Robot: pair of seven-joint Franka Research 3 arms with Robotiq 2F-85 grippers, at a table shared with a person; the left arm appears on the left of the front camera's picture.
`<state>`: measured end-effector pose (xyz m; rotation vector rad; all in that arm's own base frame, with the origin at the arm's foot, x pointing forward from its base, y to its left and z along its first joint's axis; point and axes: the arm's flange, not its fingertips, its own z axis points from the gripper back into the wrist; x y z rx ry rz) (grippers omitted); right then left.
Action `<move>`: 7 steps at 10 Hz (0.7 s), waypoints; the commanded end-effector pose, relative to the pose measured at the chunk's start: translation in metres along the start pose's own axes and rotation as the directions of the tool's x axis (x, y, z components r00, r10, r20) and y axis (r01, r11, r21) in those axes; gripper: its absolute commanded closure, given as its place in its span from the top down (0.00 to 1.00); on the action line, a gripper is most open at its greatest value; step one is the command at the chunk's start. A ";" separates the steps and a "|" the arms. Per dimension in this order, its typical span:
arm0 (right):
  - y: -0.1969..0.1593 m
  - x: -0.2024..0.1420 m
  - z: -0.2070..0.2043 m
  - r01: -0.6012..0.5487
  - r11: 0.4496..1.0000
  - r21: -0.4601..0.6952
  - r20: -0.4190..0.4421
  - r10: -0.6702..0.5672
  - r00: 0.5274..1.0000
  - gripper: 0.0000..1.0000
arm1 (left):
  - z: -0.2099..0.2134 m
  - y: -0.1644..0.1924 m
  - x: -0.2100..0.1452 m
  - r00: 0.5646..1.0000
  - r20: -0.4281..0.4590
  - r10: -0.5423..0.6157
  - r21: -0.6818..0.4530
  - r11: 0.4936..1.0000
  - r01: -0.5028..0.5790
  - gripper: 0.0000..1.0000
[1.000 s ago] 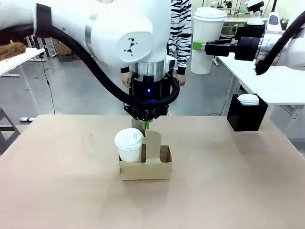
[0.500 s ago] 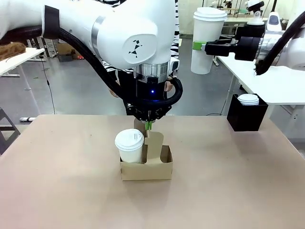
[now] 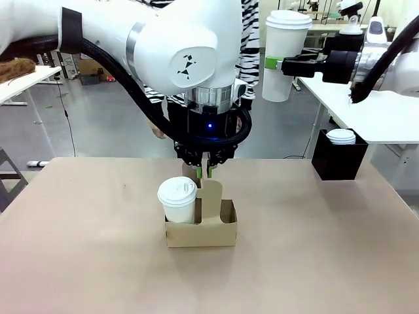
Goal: Pour a drink into a cup and package it in a carrier.
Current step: Insert the held 600 ml Paper Cup into the Cup Carrier.
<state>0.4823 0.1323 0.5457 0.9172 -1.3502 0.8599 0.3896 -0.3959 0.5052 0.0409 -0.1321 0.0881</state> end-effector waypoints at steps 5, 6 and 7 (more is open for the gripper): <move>-0.013 -0.043 -0.016 0.073 0.983 0.168 -0.098 -0.057 0.994 0.81 | 0.086 0.071 -0.019 0.950 -0.051 -0.309 -0.075 0.949 0.305 1.00; -0.010 -0.063 -0.022 0.089 0.968 0.235 -0.112 -0.064 0.992 0.81 | 0.106 0.098 -0.022 0.898 -0.060 -0.436 -0.080 0.899 0.431 1.00; -0.007 -0.077 -0.027 0.098 0.954 0.282 -0.114 -0.068 0.991 0.81 | 0.120 0.125 -0.023 0.841 -0.059 -0.538 -0.111 0.840 0.530 1.00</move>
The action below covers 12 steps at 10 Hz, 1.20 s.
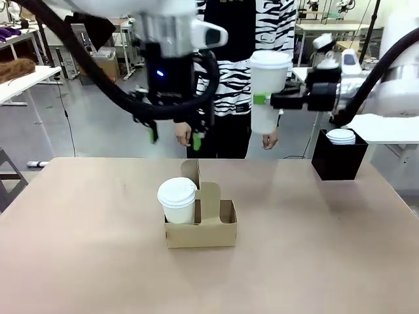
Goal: Pour a drink into a cup and package it in a carrier.
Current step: Insert the held 600 ml Paper Cup into the Cup Carrier.
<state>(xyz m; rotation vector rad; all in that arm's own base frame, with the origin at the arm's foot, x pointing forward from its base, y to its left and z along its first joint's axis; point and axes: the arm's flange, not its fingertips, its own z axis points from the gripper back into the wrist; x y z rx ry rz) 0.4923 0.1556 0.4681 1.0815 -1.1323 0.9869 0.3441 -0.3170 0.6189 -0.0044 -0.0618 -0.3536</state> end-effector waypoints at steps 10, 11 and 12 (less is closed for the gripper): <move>0.003 -0.057 -0.046 -0.028 0.878 0.478 0.053 0.003 0.999 0.81 | 0.002 0.110 -0.044 0.937 0.026 -0.349 -0.066 0.935 0.350 1.00; 0.002 -0.063 -0.055 -0.049 0.850 0.524 0.066 0.017 0.998 0.81 | -0.002 0.129 -0.054 0.936 0.093 -0.340 0.018 0.940 0.339 1.00; 0.003 -0.069 -0.064 -0.055 0.840 0.540 0.067 0.022 0.998 0.81 | -0.008 0.147 -0.067 0.891 0.130 -0.436 -0.007 0.898 0.440 1.00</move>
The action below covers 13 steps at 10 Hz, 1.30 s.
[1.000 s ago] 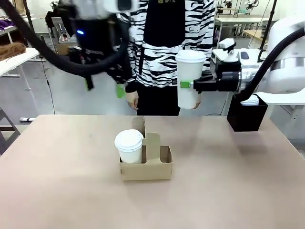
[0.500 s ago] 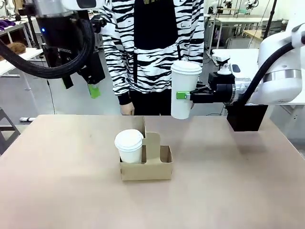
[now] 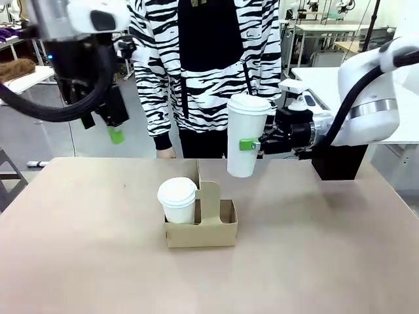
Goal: Pour a drink into a cup and package it in a carrier.
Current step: Insert the held 600 ml Paper Cup into the Cup Carrier.
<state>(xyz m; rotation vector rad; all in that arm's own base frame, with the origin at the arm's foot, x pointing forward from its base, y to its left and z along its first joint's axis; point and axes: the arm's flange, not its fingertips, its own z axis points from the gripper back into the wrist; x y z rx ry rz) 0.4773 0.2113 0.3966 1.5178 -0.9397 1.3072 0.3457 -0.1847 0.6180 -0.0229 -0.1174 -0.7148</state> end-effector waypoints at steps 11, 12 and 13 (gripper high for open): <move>-0.020 -0.086 -0.043 -0.012 0.987 0.160 -0.020 0.016 1.000 0.81 | -0.049 0.080 -0.079 0.880 0.127 -0.457 -0.067 0.881 0.468 1.00; -0.018 -0.092 -0.043 -0.004 0.987 0.158 -0.021 0.007 1.000 0.81 | -0.049 0.080 -0.079 0.880 0.127 -0.457 -0.067 0.881 0.468 1.00; -0.018 -0.098 -0.046 -0.003 0.988 0.157 -0.023 0.006 1.000 0.81 | -0.049 0.080 -0.079 0.880 0.127 -0.457 -0.067 0.881 0.468 1.00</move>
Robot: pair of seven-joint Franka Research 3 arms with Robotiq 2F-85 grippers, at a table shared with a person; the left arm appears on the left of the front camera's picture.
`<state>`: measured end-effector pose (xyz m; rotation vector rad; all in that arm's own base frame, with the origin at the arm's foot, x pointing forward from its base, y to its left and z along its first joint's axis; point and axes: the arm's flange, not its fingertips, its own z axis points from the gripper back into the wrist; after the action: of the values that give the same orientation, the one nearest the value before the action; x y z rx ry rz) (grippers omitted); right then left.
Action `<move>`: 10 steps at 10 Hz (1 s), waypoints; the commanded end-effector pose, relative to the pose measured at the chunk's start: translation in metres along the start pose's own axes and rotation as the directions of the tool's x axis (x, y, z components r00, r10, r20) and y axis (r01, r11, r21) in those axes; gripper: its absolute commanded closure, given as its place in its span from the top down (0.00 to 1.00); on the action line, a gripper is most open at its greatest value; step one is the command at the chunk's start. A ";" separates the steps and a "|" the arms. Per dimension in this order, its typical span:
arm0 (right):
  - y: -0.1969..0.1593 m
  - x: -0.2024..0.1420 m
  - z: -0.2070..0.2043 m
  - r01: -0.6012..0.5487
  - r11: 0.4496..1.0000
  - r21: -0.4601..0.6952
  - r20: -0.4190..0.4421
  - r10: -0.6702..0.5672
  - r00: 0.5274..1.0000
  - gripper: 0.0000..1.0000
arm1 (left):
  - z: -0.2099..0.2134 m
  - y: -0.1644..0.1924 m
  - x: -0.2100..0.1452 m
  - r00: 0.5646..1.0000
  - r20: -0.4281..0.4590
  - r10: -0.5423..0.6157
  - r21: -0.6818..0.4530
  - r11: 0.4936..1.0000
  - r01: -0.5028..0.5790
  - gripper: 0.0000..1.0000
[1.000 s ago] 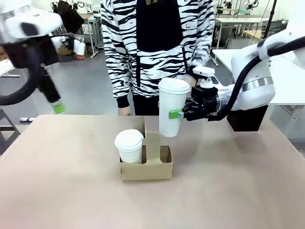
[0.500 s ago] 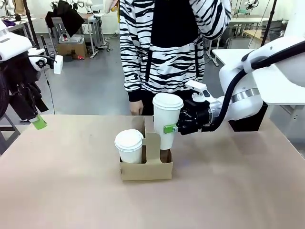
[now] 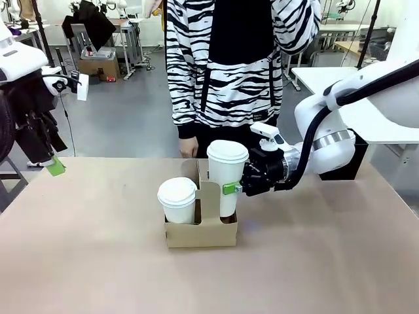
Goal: Pour a drink into a cup and package it in a carrier.
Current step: Insert the held 600 ml Paper Cup into the Cup Carrier.
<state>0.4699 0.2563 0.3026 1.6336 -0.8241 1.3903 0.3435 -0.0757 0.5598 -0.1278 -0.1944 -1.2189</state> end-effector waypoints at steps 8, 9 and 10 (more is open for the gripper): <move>-0.015 -0.053 0.002 -0.029 0.997 0.074 -0.076 0.035 0.997 0.81 | 0.002 0.000 0.000 1.000 0.002 0.017 0.002 1.000 -0.017 1.00; -0.015 -0.054 0.000 -0.036 0.996 0.081 -0.079 0.042 0.996 0.81 | 0.002 0.000 0.000 1.000 0.002 0.017 0.002 1.000 -0.017 1.00; -0.015 -0.055 0.002 -0.047 0.996 0.081 -0.092 0.055 0.994 1.00 | 0.002 0.000 0.000 1.000 0.002 0.017 0.002 1.000 -0.017 1.00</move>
<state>0.4717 0.2576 0.2441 1.6121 -0.7489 1.4815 0.3437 -0.0751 0.5597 -0.1275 -0.1941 -1.2170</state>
